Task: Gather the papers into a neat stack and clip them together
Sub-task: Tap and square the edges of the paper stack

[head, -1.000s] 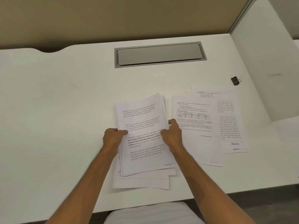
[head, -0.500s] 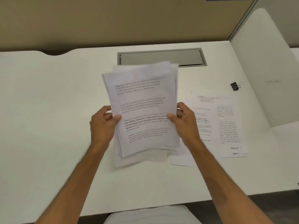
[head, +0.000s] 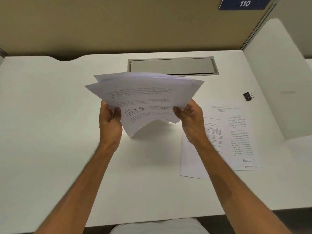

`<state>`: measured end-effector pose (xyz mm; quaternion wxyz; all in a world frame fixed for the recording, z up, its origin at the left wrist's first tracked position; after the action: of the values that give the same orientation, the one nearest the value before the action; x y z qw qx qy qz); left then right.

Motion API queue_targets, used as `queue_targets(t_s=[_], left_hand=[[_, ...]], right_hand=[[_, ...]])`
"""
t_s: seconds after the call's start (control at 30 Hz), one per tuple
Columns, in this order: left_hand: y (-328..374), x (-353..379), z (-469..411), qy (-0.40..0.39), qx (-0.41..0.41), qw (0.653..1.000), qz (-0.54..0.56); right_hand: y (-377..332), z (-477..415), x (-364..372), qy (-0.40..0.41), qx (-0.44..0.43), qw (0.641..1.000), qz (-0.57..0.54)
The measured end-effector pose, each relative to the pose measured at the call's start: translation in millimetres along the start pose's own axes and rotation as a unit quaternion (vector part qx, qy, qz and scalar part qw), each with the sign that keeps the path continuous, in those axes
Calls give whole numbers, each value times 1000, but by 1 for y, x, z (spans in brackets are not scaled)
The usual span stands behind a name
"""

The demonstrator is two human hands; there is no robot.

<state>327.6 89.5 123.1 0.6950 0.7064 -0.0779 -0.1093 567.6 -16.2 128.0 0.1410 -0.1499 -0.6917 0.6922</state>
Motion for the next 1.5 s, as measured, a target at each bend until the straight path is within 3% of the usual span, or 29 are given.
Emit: queue_targets(t_s=[0.33, 0.8, 1.17, 1.27, 1.37, 1.43, 1.5], left_hand=[[4, -1, -3, -4, 9, 999, -50], [-38, -6, 4, -35, -59, 987, -144], [-26, -8, 0, -44, -16, 998, -38], [-19, -10, -4, -35, 0, 999, -7], [-19, -11, -6, -34, 1, 999, -16], [-19, -11, -6, -34, 0, 999, -22], [-20, -11, -6, -37, 0, 999, -25]], right_hand=[[16, -5, 9, -7, 53, 997, 54], [35, 2, 7, 2, 106, 980, 168], [17, 7, 0, 16, 88, 972, 218], [-9, 7, 1, 36, 51, 975, 215], [-61, 9, 1, 107, -57, 956, 268], [-104, 14, 8, 161, -158, 912, 343], [-145, 21, 26, 184, -247, 846, 436]])
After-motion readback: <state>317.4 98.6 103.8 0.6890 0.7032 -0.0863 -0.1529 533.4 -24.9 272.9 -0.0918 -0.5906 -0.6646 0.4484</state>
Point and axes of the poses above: each hand's wrist, its own z-axis away from the middle knuckle, its own x-axis out of the palm, y = z × x, the point moved 8 cm from there along -z, towards the middle knuckle, and after that the axes turned 8 degrees about -y, right-handed, at the moved point
